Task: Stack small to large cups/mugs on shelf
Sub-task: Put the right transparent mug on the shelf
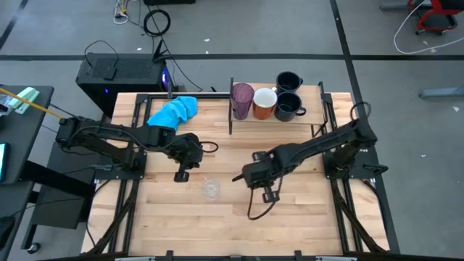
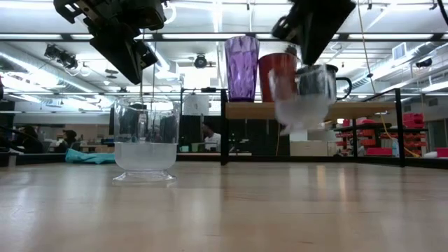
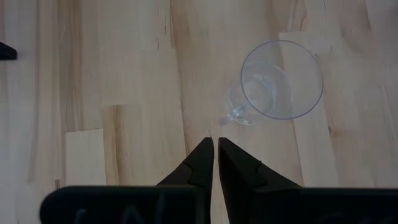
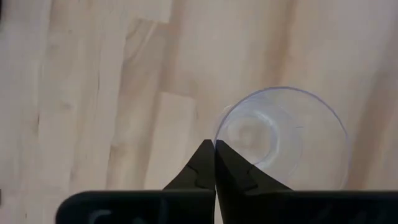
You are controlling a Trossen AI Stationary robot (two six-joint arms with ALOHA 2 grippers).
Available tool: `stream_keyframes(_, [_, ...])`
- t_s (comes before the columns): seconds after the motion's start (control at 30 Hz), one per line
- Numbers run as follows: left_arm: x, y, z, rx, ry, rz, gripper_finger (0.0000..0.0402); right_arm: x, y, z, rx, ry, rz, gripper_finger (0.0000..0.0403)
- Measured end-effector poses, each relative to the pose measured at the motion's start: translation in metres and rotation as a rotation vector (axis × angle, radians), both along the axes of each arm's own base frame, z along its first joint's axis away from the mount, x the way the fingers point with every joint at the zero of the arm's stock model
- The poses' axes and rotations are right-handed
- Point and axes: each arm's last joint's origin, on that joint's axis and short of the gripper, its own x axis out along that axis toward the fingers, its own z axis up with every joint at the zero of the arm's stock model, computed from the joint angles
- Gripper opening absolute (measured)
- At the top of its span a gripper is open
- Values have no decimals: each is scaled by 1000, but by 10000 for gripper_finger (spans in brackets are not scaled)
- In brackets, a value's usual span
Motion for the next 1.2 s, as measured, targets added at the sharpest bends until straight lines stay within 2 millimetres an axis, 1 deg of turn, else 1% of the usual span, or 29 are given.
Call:
stream_keyframes(0.13, [0,0,0,0,0,0,34,-22,-9,29,-52,-47,-50,4])
stream_keyframes(0.3, [0,0,0,0,-1,-1,28,-56,-23,75,-98,-227,-107,3])
stream_keyframes(0.4, [0,0,0,1,-1,-1,25,-78,-32,98,-113,-321,-150,2])
stream_keyframes(0.5, [0,0,0,2,-2,-2,27,-99,-43,117,-141,-404,-209,3])
stream_keyframes(0.57, [0,0,0,1,-2,-2,29,-111,-51,125,-144,-440,-248,3])
stream_keyframes(0.73, [0,0,0,1,-2,-2,34,-141,-67,139,-191,-478,-334,2])
stream_keyframes(0.87, [0,0,0,3,-3,-4,31,-155,-77,146,-225,-513,-385,3])
stream_keyframes(1.0, [1,0,1,6,-12,-9,25,-163,-89,150,-275,-525,-436,2])
stream_keyframes(1.2, [2,0,1,6,-28,-9,27,-167,-115,147,-431,-468,-608,3])
